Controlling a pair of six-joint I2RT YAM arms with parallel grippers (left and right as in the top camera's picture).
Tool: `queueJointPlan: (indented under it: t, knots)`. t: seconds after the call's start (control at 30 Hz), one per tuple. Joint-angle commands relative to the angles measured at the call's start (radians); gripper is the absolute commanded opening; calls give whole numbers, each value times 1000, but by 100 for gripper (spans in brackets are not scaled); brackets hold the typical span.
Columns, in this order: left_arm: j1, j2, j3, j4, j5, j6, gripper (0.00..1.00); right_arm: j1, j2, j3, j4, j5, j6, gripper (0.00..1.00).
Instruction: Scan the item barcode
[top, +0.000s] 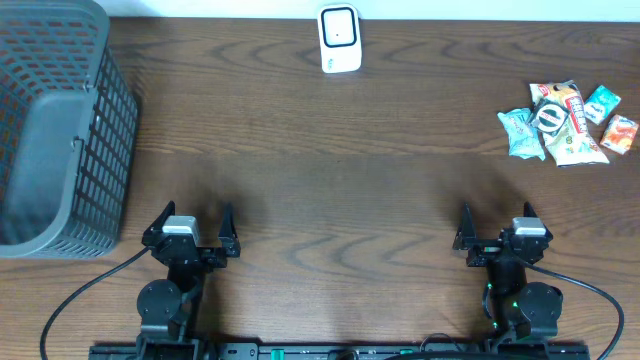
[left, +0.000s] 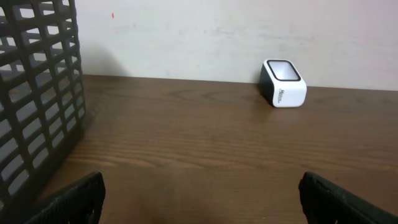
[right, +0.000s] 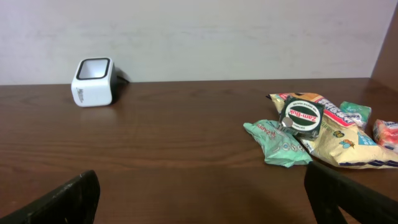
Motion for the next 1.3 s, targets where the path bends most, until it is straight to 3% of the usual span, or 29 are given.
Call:
queueJointPlan:
  t: [0.0,0.33,1.27]
  knots:
    - [2,-8,-11,-44,10,2,98,-11,-5,-2,-4,2,5,99]
    - [2,-8,-11,-48,6,68,98,-11,-5,-2,-4,2,5,99]
    - [2,-8,-11,-47,-16,67,98,-11,-5,-2,-4,2,5,99]
